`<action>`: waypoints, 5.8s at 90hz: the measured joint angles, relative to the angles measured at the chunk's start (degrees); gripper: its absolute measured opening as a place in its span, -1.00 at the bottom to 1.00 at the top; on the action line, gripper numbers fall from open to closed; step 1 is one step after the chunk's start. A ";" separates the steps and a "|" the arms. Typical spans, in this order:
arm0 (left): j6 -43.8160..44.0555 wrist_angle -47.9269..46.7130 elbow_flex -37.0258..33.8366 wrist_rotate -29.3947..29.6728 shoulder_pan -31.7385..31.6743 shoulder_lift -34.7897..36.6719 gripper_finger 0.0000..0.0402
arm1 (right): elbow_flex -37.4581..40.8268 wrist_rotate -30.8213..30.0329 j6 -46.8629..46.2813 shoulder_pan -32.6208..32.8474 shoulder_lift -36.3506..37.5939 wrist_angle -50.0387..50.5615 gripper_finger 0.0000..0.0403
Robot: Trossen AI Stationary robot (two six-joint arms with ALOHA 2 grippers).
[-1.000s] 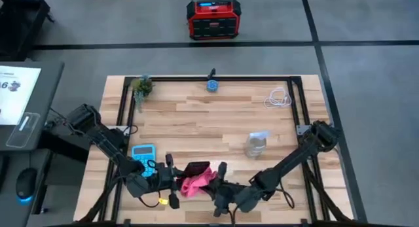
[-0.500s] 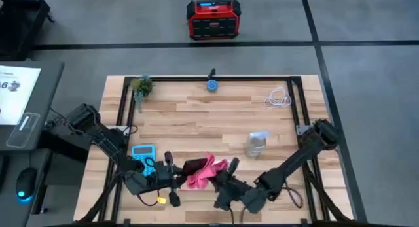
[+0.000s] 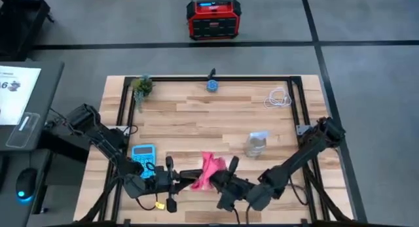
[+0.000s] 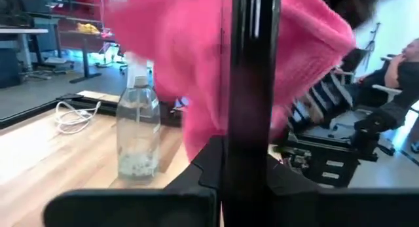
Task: Apply microfiber cloth
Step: Wipe the back of the black cellphone using pink microfiber cloth
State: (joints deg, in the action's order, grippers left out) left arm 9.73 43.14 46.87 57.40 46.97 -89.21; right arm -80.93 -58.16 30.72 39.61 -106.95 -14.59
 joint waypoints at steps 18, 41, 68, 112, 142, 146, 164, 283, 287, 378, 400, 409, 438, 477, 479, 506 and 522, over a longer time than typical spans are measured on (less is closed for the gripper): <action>-0.02 -0.60 0.00 2.50 -0.21 0.00 -0.97 | 0.02 17.34 -6.46 1.56 -0.24 6.86 -1.00; 1.18 -2.28 0.00 2.43 -0.42 0.00 -0.97 | 0.00 15.39 5.46 -3.10 -0.19 -17.24 -1.00; 1.35 -2.51 -0.04 2.39 -0.45 0.11 -0.97 | -0.05 10.52 5.33 -6.56 -0.09 -18.77 -1.00; 5.66 -1.21 0.66 0.23 -0.61 0.13 -0.97 | -0.04 6.44 16.44 -6.42 -0.08 -24.99 -1.00; 5.73 -3.58 1.41 0.25 -1.13 -0.15 -0.97 | -0.07 24.00 5.43 -9.31 -0.10 -2.60 -1.00; 5.75 -3.66 1.81 -0.22 -1.13 -0.12 -0.97 | -0.07 23.88 5.74 -9.32 -0.05 -3.59 -1.00; 7.75 -4.77 2.21 0.10 -1.26 0.20 -0.97 | 0.11 8.25 19.07 -7.24 -0.45 -22.03 -1.00; 9.04 -7.12 2.08 1.08 -1.36 0.02 -0.97 | 0.00 -14.17 37.25 -3.08 -0.22 -29.28 -1.00; 8.65 -7.31 2.08 1.12 -1.26 0.02 -0.97 | 0.00 -14.67 37.29 -2.02 -0.20 -28.83 -1.00; 13.90 -13.00 1.95 0.56 -2.57 0.00 -0.97 | -0.07 7.30 7.72 -6.70 0.22 3.72 -1.00; 13.76 -12.37 1.97 -1.04 -2.35 0.00 -0.97 | 0.02 -1.41 8.66 -1.94 0.26 8.36 -1.00; 13.64 -12.31 1.97 -3.19 -2.35 0.02 -0.97 | 0.02 5.44 9.64 -2.79 0.23 3.07 -1.00; 14.70 -12.03 2.05 -1.50 -2.94 0.26 -0.97 | 0.02 -1.08 21.19 -6.79 -0.37 -15.26 -1.00; 14.74 -24.61 2.03 7.27 1.61 5.47 -0.97 | 0.05 7.91 -13.41 -1.48 -0.24 26.42 -1.00; 15.14 -25.62 2.03 8.01 2.08 6.18 -0.97 | 0.28 11.65 -17.08 -1.90 -0.24 29.03 -1.00; 17.15 -30.04 2.03 10.81 4.47 9.58 -0.97 | 8.48 33.46 -23.20 -7.96 -6.96 22.49 -0.98; 22.74 -32.29 2.03 9.09 4.61 9.08 -0.97 | 7.97 37.83 -19.90 -10.99 -11.61 18.46 -0.75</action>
State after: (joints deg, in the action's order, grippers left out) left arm 32.47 10.85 48.90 66.49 51.58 -80.13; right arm -72.96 -20.33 10.81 28.62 -118.56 3.87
